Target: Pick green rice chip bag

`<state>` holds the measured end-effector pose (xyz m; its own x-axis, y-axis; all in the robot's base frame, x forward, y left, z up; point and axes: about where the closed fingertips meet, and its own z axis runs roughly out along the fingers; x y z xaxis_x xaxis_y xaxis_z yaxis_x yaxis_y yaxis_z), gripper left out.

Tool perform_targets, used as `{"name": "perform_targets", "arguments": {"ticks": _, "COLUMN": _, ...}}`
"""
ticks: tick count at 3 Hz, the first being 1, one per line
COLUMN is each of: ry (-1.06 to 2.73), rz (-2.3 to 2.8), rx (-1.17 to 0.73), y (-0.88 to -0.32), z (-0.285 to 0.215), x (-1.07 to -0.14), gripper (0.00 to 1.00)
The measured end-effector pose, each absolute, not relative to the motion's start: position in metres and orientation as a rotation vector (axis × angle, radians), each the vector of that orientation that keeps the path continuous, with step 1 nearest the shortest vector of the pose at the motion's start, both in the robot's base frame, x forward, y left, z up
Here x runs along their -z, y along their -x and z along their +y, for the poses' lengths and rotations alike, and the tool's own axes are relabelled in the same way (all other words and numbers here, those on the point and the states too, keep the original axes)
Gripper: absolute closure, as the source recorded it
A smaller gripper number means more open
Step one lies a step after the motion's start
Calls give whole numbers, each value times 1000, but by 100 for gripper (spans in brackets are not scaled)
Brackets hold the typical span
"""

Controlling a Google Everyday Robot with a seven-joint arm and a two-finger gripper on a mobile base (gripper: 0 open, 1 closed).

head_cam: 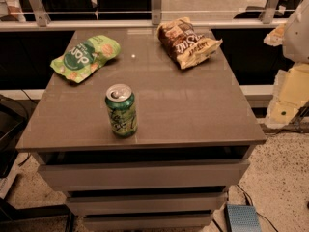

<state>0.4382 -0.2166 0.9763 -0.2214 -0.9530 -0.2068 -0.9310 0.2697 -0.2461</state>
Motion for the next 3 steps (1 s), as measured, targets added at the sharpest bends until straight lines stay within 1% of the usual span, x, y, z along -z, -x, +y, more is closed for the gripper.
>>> {"name": "perform_targets", "arguments": {"ticks": 2, "ry": 1739, "rz": 2164, "rx": 97, "y": -448, "z": -209, "x": -976, "gripper": 0}}
{"name": "perform_targets", "arguments": {"ticks": 3, "ry": 1784, "rz": 1970, "rx": 65, "y": -486, "z": -181, "x": -972, "gripper": 0}}
